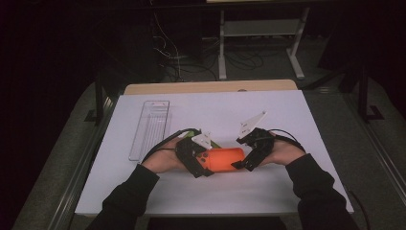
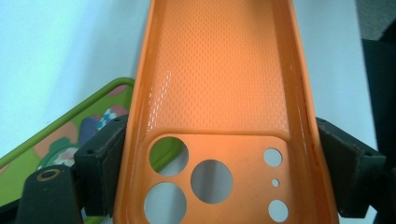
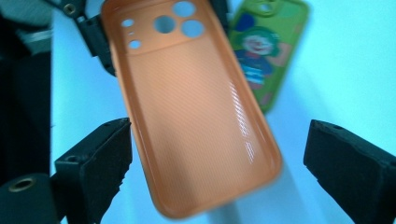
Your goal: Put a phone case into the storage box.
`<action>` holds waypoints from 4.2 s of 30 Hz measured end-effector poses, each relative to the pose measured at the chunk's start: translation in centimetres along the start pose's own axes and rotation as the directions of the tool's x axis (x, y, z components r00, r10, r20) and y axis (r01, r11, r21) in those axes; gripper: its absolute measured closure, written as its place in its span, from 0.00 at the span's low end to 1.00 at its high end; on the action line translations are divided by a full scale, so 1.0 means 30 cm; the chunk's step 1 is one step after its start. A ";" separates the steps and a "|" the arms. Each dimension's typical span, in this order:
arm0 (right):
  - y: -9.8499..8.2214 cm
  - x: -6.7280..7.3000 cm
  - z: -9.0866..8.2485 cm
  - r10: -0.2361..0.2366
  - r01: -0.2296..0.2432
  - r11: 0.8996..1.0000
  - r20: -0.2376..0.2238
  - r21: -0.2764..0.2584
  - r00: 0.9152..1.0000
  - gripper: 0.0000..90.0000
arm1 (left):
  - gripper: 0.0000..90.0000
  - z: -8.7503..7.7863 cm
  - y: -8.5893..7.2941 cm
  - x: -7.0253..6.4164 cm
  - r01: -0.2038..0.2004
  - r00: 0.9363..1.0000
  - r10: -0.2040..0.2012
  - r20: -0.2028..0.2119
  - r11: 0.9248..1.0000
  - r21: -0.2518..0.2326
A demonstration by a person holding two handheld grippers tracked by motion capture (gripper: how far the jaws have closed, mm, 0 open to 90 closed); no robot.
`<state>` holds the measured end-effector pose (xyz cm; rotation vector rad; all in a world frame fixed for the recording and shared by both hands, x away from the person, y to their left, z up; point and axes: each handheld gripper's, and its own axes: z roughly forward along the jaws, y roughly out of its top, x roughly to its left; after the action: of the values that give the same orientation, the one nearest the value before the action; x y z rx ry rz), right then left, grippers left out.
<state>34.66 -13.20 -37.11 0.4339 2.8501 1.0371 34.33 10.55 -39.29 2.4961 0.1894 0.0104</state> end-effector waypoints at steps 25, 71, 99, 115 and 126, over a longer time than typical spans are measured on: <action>-0.163 0.036 -0.022 0.394 -0.352 0.910 0.192 -0.220 0.899 0.03 | 0.17 -0.032 -0.015 0.019 0.167 0.970 -0.167 -0.177 0.986 -0.017; -0.149 0.089 0.104 0.212 -0.117 0.966 0.451 -0.230 0.867 0.04 | 0.17 -0.018 -0.014 0.017 0.235 0.950 -0.242 -0.197 0.970 -0.057; -0.120 0.156 0.134 -0.120 0.179 0.983 0.629 -0.031 0.768 0.03 | 0.17 -0.019 -0.014 0.020 0.213 0.955 -0.217 -0.202 0.976 -0.041; -0.112 0.193 0.154 -0.326 0.347 0.930 0.698 0.118 0.638 0.03 | 0.17 -0.015 -0.014 0.013 0.238 0.949 -0.244 -0.197 0.970 -0.057; -0.108 0.224 0.187 -0.466 0.462 0.856 0.731 0.232 0.498 0.03 | 0.18 -0.020 -0.014 0.015 0.217 0.955 -0.219 -0.202 0.976 -0.032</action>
<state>28.40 -10.16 -43.33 0.0398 1.9849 0.5276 34.67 11.28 -39.08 2.4486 0.5492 0.1765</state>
